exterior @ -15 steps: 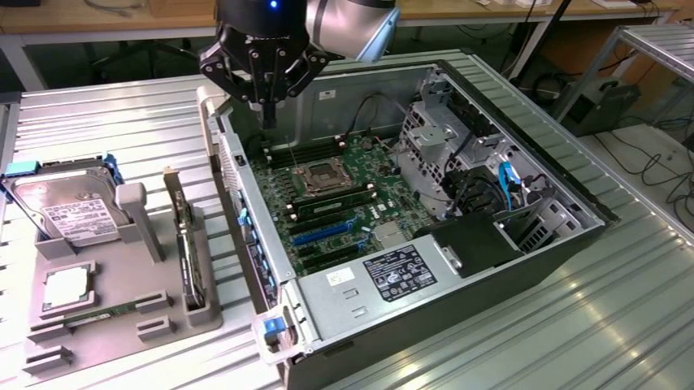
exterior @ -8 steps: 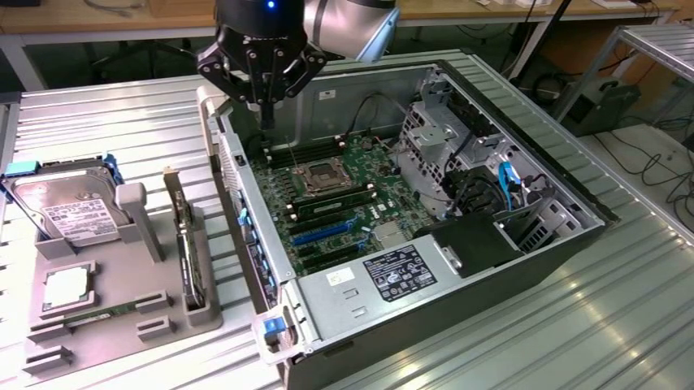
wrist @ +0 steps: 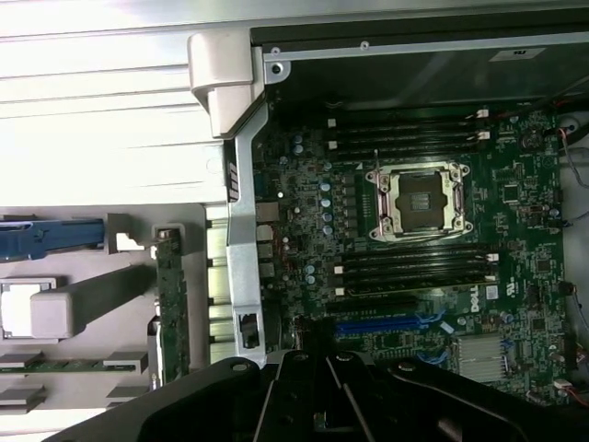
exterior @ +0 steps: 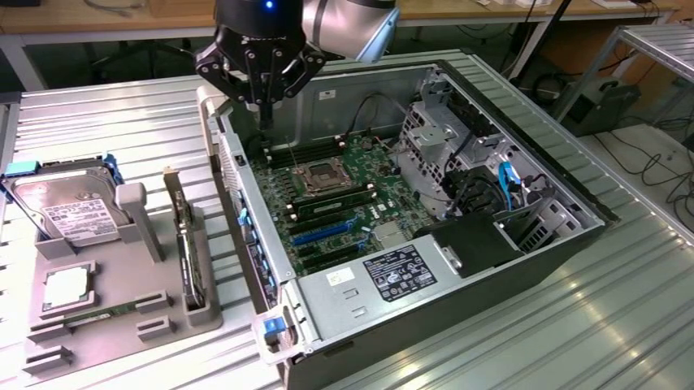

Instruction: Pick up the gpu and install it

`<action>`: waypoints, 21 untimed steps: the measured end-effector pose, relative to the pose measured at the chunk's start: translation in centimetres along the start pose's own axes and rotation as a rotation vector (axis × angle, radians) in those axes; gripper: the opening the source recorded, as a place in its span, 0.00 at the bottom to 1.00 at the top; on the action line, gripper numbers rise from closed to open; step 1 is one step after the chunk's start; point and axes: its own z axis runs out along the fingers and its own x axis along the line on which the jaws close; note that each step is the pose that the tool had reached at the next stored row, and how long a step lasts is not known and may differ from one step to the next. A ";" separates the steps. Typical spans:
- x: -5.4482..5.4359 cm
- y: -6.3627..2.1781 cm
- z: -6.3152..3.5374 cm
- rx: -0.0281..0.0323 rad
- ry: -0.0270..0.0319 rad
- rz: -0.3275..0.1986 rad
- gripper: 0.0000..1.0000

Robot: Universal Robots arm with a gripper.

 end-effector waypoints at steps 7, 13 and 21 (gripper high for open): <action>0.2 -0.01 0.00 0.0000 0.0000 0.000 0.11; 0.3 -0.02 0.00 0.0000 0.0000 0.000 0.11; 0.5 -0.04 -0.01 0.0000 0.0000 0.000 0.11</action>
